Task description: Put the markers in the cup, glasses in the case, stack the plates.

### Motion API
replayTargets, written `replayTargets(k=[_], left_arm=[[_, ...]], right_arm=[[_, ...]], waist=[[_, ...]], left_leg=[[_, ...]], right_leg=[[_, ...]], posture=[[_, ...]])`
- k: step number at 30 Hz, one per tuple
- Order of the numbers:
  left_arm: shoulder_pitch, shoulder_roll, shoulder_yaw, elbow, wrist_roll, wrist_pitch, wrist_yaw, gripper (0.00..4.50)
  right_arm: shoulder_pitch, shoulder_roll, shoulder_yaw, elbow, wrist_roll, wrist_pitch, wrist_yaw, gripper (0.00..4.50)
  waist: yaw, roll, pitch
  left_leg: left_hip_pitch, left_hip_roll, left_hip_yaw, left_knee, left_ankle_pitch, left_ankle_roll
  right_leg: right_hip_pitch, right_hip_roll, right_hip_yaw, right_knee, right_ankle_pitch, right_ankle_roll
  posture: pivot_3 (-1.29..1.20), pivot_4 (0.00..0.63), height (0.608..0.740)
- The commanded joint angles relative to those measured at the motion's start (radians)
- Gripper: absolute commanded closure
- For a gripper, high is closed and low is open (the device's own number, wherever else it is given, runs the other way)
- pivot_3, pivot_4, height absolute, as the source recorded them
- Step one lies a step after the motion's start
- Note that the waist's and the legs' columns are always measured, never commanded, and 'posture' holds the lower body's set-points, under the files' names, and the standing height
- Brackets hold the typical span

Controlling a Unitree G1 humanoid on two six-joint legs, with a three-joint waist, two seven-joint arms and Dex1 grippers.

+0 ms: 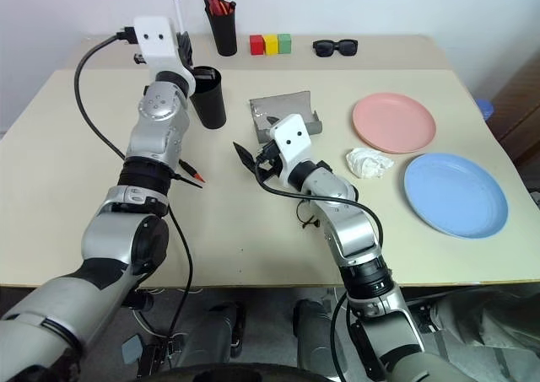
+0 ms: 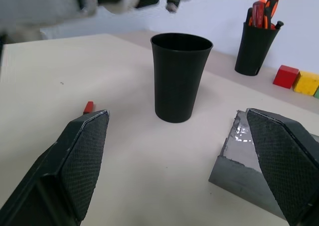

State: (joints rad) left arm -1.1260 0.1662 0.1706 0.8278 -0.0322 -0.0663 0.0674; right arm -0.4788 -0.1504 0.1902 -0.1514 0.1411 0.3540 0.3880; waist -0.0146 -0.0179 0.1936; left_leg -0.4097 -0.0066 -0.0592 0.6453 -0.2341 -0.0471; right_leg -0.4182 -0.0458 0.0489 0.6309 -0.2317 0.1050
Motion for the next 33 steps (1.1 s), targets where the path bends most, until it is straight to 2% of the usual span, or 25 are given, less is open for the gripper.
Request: replayTargets(k=[1, 7, 11, 14, 15, 22, 25, 29, 32, 33], left_arm=[[-0.053, 0.000, -0.004, 0.084, 0.001, -0.088, -0.013, 4.45], [-0.064, -0.010, -0.006, 0.154, -0.004, -0.126, -0.041, 4.45], [-0.066, -0.010, -0.004, 0.168, 0.003, -0.132, -0.023, 2.85], [-0.065, -0.012, 0.003, 0.169, -0.004, -0.134, -0.011, 1.27], [-0.064, -0.013, 0.008, 0.167, -0.010, -0.134, -0.008, 0.87], [-0.050, 0.008, 0.067, 0.072, -0.073, -0.108, 0.027, 0.87], [-0.005, 0.052, 0.093, -0.062, -0.092, -0.001, 0.053, 0.87], [0.142, 0.110, 0.117, -0.407, -0.112, 0.342, 0.102, 0.87], [0.234, 0.122, 0.125, -0.625, -0.116, 0.669, 0.162, 0.05], [0.259, 0.120, 0.121, -0.690, -0.107, 0.781, 0.183, 0.05]], right_arm=[[0.001, 0.020, 0.001, -0.044, -0.003, -0.023, -0.013, 0.00], [0.018, 0.031, 0.007, -0.065, -0.009, -0.015, -0.025, 0.00], [0.015, 0.032, 0.008, -0.061, -0.008, -0.016, -0.024, 0.00], [0.010, 0.033, 0.007, -0.056, -0.008, -0.018, -0.021, 0.00], [0.008, 0.034, 0.007, -0.053, -0.007, -0.019, -0.020, 0.00], [-0.001, 0.037, 0.013, -0.043, -0.008, -0.021, -0.010, 0.00], [0.000, 0.034, 0.011, -0.045, -0.010, -0.017, -0.009, 0.00], [0.007, 0.011, -0.006, -0.046, -0.009, -0.013, -0.001, 0.00], [0.009, 0.000, -0.011, -0.041, -0.005, -0.014, 0.007, 0.00], [0.009, -0.001, -0.011, -0.038, -0.003, -0.015, 0.011, 0.00]], waist=[[0.000, 0.000, 0.000], [-0.001, 0.000, 0.000], [-0.001, 0.000, 0.000], [-0.002, 0.000, 0.000], [-0.002, 0.000, 0.000], [-0.002, 0.000, 0.000], [-0.007, 0.000, 0.000], [-0.021, 0.000, 0.000], [-0.022, 0.000, 0.000], [-0.021, 0.000, 0.000]], left_leg=[[0.000, 0.000, 0.000, 0.000, 0.000, 0.000], [0.000, 0.000, 0.000, 0.000, 0.000, 0.000], [0.000, 0.000, 0.000, 0.000, 0.000, 0.000], [0.000, 0.000, 0.000, 0.000, 0.000, 0.000], [0.000, 0.000, 0.000, 0.000, 0.000, 0.000], [0.000, 0.000, 0.000, 0.000, 0.000, 0.000], [0.000, 0.000, 0.000, 0.000, 0.000, 0.000], [0.001, 0.001, -0.001, -0.001, 0.000, 0.000], [0.001, 0.001, -0.001, -0.001, 0.000, 0.000], [0.001, 0.000, -0.001, 0.000, 0.000, 0.000]], right_leg=[[0.000, 0.000, 0.000, 0.000, 0.000, 0.000], [0.000, 0.000, 0.000, 0.000, 0.000, 0.000], [0.000, 0.000, 0.000, 0.000, 0.000, 0.000], [0.000, 0.000, 0.000, 0.000, 0.000, 0.000], [0.000, 0.000, 0.000, 0.000, 0.000, 0.000], [0.000, 0.000, 0.000, 0.000, 0.000, 0.000], [0.000, 0.000, 0.000, 0.001, 0.000, 0.000], [-0.001, 0.000, 0.000, 0.002, 0.000, 0.000], [-0.001, 0.000, 0.000, 0.003, 0.000, 0.000], [-0.001, 0.000, 0.000, 0.003, 0.000, 0.000]], posture=[[0.00, 0.150, 0.740], [0.00, 0.150, 0.740], [0.00, 0.150, 0.740], [0.00, 0.150, 0.740], [0.00, 0.150, 0.740], [0.00, 0.150, 0.740], [0.00, 0.150, 0.740], [0.00, 0.150, 0.740], [0.00, 0.150, 0.740], [0.00, 0.150, 0.740]])
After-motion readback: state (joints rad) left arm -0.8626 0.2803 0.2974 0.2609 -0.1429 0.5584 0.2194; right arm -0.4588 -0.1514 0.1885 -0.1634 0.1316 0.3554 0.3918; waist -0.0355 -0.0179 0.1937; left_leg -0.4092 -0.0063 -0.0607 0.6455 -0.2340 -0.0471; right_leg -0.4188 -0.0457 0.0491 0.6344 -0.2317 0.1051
